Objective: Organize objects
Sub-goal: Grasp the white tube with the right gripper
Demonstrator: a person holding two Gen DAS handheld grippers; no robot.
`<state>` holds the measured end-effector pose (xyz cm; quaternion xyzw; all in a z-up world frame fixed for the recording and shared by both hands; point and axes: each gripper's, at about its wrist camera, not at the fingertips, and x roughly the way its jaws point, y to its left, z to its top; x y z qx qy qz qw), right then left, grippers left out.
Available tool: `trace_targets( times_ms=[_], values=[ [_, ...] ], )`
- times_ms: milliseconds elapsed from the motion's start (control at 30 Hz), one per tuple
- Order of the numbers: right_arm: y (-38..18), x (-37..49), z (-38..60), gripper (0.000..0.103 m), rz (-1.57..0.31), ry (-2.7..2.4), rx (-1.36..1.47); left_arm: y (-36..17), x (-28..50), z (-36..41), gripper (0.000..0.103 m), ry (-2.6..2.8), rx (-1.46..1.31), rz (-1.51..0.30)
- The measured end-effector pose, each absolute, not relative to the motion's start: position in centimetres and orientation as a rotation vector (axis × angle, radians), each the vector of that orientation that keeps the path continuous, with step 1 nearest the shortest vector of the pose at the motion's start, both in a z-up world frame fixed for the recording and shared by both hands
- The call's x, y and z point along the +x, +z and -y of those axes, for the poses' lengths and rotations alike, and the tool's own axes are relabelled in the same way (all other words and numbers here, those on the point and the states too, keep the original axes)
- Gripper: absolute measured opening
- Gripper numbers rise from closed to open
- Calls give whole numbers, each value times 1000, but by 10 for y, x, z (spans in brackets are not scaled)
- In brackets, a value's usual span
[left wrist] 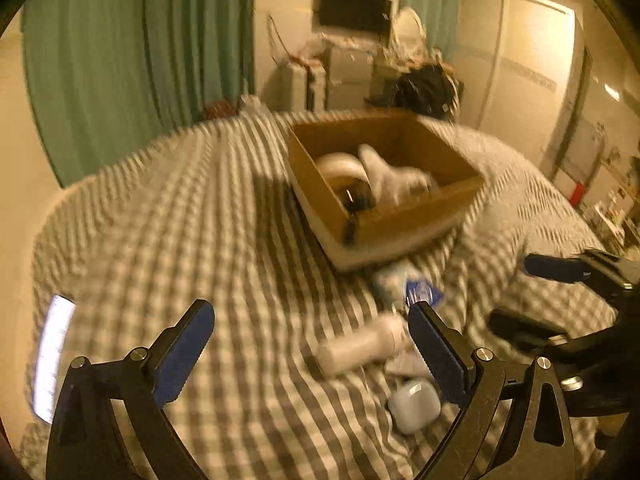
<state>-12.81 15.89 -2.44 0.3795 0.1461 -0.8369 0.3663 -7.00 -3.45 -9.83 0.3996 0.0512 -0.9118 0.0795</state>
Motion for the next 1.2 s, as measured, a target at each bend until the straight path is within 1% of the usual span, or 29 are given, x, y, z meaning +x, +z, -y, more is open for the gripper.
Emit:
trace_targets(
  times_ms=[100,167,233,300,367,433,500,567,600,733,1000,1200],
  values=[
    [-66,-134,-155,76,-417,-2092,1091,-124,-71,23,100,-2705,1285,-99],
    [-88,-136,-153,73,-450,-2050,1147,-137,-71,19,100,-2702,1342,-84],
    [-107,-138,-152,65,-484,-2009,1195,-148,-71,17,100,-2679,1387,-67],
    [-121,-138,-151,63,-503,-1963,1237,-154,-73,18,100,-2652,1401,-47],
    [-127,-138,-151,61,-500,-1926,1260,-158,-75,21,100,-2643,1415,-70],
    [-136,-137,-147,52,-523,-1869,1288,-160,-77,23,100,-2634,1417,-89],
    [-143,-138,-143,52,-543,-1847,1313,-161,-78,24,100,-2628,1421,-95],
    [-145,-140,-145,40,-502,-1826,1332,-163,-80,23,100,-2621,1432,-86],
    [-146,-142,-147,32,-476,-1810,1340,-164,-81,22,100,-2616,1438,-79],
    [-142,-137,-149,26,-483,-1816,1311,-163,-82,23,100,-2604,1452,-59],
    [-86,-127,-183,24,-467,-1973,1132,-166,-109,12,100,-2616,1494,20],
    [-68,-158,-202,24,-438,-2148,1081,-182,-138,-11,100,-2647,1566,128]
  ],
)
